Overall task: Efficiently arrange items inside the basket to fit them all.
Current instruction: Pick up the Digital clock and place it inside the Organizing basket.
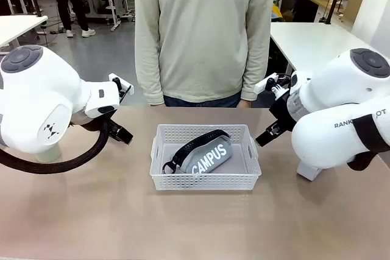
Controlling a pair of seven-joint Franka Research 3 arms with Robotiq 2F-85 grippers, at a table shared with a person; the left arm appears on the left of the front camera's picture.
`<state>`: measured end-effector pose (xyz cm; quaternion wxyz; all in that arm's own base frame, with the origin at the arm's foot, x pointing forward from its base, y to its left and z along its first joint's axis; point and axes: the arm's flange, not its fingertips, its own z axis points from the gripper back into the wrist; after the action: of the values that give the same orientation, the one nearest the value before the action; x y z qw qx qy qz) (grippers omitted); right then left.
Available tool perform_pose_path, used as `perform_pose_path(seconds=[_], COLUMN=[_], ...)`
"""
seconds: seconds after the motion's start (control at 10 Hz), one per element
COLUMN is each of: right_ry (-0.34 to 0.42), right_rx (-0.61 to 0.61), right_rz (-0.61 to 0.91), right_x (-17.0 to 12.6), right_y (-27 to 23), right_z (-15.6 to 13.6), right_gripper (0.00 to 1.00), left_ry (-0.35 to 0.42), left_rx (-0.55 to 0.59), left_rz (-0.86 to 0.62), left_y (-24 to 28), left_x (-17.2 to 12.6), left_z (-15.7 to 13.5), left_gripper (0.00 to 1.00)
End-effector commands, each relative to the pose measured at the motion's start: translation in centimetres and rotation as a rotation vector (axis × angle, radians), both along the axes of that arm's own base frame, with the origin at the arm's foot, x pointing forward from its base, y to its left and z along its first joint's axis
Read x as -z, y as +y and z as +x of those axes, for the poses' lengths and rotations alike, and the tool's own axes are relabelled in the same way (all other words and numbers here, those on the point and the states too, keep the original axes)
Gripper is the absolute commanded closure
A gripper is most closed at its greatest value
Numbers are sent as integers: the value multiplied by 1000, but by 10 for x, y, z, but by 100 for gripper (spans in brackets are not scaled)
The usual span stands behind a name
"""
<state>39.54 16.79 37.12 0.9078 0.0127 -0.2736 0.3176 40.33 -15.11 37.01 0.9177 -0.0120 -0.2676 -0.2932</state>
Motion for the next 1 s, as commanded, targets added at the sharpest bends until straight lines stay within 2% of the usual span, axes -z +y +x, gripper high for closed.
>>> perform_pose_path(seconds=[0.0,0.9], right_ry=[-1,-1], right_rx=[0,0], right_rz=[0,0], right_x=[0,0], right_y=[0,0], right_z=[0,0], right_gripper=[0,0], left_ry=[0,0], left_rx=[0,0], left_rz=[0,0], left_y=[0,0], left_x=[0,0], left_z=[0,0], left_gripper=[0,0])
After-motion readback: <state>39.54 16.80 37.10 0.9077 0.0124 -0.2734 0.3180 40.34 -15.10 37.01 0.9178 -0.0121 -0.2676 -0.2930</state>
